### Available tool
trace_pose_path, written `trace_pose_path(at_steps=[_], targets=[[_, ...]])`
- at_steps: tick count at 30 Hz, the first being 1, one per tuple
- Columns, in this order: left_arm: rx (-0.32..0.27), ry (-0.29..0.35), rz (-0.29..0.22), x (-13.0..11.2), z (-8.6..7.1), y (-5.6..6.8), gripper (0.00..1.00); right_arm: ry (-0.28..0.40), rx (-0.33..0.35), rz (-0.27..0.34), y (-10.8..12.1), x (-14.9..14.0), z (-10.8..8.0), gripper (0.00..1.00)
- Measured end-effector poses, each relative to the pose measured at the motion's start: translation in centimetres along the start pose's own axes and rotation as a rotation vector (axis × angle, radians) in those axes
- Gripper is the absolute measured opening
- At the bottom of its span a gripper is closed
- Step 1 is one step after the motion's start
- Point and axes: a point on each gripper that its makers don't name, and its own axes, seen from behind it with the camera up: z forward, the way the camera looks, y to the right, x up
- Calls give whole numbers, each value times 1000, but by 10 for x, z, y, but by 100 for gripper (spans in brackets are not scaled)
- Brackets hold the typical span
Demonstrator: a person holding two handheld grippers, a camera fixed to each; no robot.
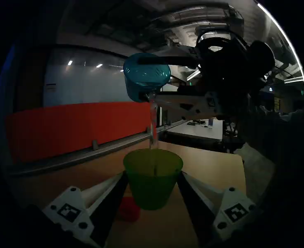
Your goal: Pour water
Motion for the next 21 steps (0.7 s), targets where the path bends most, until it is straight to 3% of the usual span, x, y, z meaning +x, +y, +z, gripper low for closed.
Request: trace_pose_path(at_steps=[21], targets=[[-1,3,4,3,0,0,83,-8,-46,-158,14,5,0,91]])
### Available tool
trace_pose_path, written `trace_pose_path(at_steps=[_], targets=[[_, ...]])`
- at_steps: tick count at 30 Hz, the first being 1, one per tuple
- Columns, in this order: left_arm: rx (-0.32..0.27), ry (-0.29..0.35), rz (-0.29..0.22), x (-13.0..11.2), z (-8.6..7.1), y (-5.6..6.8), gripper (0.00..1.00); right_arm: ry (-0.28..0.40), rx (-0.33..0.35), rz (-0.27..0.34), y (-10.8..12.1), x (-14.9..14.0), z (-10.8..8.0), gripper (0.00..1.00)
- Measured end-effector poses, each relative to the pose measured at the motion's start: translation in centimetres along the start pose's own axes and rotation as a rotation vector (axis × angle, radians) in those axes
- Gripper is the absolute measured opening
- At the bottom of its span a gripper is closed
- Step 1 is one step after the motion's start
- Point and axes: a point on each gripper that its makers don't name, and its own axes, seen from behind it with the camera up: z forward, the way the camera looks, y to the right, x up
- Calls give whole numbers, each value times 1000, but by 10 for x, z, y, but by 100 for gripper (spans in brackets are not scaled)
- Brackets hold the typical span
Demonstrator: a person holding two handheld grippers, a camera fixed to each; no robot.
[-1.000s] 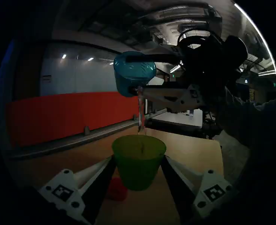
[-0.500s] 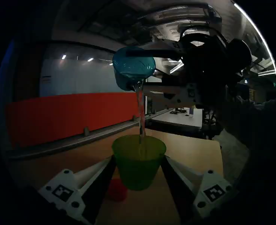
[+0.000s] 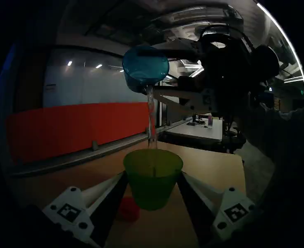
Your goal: Pour water
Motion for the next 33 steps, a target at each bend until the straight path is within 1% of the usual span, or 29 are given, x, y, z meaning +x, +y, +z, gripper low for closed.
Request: trace_pose_path(at_steps=[9,18,21,33], targets=[[3,2,0,0,1,1,83,3,-17,-60,3,4,0,91],[-2,2,2,2,1,5,83,4,-39,-153,11,10,-3,91],[-3,3,4,3,1,6,83,7,-48,-178,15,14,-3,91],[0,17,-7,9,2,5,83,32,-84,-268,22,33,-8,90]])
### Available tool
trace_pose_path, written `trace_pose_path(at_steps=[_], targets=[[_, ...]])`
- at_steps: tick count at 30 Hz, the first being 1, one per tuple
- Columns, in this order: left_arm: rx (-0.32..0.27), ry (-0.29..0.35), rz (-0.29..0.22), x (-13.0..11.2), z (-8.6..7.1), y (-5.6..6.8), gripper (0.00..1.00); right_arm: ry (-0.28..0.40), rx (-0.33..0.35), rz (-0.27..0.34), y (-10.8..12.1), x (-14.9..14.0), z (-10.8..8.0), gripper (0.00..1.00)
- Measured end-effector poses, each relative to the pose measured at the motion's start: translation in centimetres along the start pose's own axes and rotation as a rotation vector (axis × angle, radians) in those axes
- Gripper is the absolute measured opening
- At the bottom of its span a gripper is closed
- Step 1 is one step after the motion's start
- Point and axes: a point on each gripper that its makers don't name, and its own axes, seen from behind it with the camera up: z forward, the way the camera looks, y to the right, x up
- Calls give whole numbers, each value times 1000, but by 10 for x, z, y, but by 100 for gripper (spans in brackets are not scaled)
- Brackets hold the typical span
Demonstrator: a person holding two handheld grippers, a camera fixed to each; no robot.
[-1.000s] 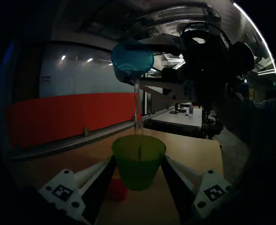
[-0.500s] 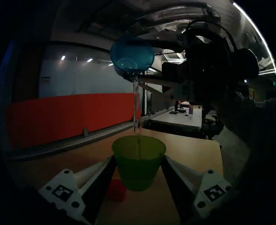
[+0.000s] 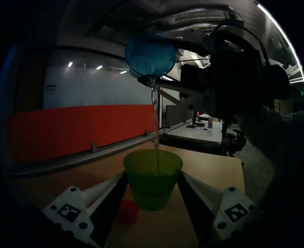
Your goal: Pour water
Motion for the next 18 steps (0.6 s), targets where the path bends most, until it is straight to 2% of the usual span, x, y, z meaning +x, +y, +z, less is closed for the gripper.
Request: trace_pose_path(at_steps=[9,14,18], targets=[[-5,7,1,5,0,3,83,8,-8,-66,-1,13,-2,90],[-5,9,1,5,-1,4,83,8,-4,-68,-3,15,-3,90],[-6,9,3,5,-1,5,83,9,-4,-37,-3,15,-4,90]])
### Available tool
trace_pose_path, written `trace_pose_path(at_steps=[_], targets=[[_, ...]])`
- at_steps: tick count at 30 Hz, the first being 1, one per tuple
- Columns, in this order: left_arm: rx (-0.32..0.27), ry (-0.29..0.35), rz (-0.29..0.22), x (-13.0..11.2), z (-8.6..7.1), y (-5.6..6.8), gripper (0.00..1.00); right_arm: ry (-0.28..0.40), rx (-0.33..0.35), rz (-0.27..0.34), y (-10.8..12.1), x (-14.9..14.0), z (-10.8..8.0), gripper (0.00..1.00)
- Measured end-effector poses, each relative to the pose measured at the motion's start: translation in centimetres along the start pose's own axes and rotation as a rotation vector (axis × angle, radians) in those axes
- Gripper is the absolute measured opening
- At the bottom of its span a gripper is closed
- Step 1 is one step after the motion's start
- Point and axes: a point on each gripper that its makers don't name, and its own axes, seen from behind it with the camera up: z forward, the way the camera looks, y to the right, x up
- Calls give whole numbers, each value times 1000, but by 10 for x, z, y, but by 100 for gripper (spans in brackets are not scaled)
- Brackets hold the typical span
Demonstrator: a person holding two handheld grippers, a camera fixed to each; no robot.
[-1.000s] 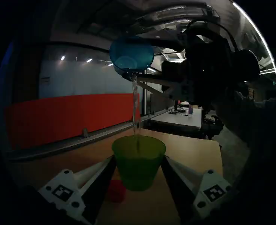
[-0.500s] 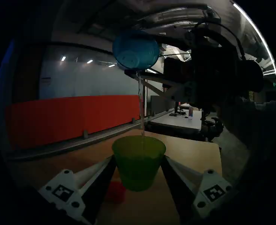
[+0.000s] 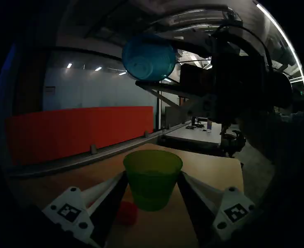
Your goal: Pour water
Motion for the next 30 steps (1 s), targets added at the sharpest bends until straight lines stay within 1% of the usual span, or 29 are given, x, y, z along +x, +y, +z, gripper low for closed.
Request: trace_pose_path(at_steps=[3,4,6,9,19,22,27,30], targets=[[0,1,3,1,1,0,83,-2,2,61,-2,-3,-1,90],[0,2,4,1,1,0,83,-4,2,92,-2,-5,-1,90],[0,2,5,2,1,0,83,-8,3,159,-3,-8,-2,90],[0,1,7,2,1,1,83,-15,8,282,-6,-14,-4,90],[6,-2,12,2,2,-1,83,-46,23,741,-15,-21,-11,89],[11,-5,16,2,2,-2,83,-59,37,894,-20,-22,-13,89],[20,-8,22,2,1,-5,83,-71,70,1173,-25,-19,-17,89],[27,-7,23,3,0,-9,83,-60,85,1305,-24,-16,-21,89]])
